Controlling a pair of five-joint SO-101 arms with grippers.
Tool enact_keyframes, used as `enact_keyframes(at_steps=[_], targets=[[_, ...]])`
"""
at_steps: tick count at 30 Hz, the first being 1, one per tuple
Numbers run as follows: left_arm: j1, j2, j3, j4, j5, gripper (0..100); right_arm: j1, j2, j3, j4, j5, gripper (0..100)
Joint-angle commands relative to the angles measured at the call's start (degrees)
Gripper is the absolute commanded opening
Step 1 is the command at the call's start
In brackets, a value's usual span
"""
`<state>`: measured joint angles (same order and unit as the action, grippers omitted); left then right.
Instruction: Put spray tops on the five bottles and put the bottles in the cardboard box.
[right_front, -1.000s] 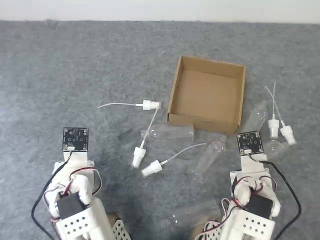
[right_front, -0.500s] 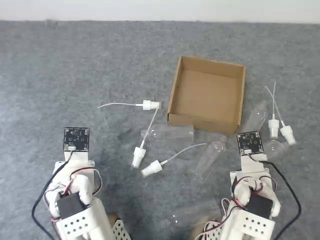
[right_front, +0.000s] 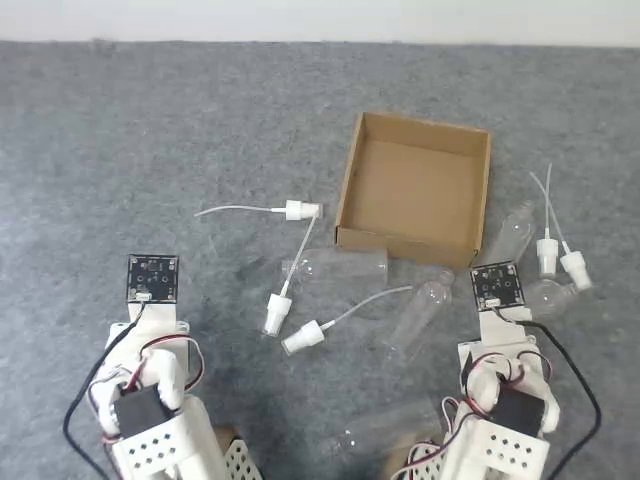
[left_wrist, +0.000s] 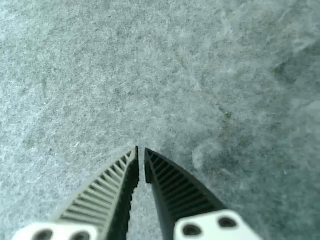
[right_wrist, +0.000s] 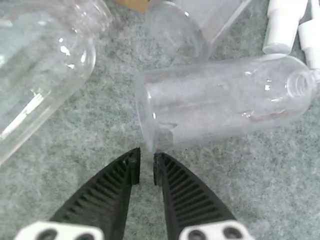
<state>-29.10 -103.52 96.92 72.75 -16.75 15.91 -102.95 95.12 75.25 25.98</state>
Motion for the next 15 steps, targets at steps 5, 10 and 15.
enact_keyframes(at_steps=[5, 10, 15], targets=[[0.35, -0.88, -0.4, 0.0, -0.18, 1, -0.48, -1.1, 1.32, -12.44, 0.53, 0.9], [0.35, -0.97, -0.4, -1.58, -0.26, 1, -0.31, -1.1, 1.32, -16.22, 0.79, 0.9], [0.35, -0.97, -0.4, -6.24, -0.26, 1, -0.4, -1.19, -0.88, -15.69, 0.53, 0.9]])
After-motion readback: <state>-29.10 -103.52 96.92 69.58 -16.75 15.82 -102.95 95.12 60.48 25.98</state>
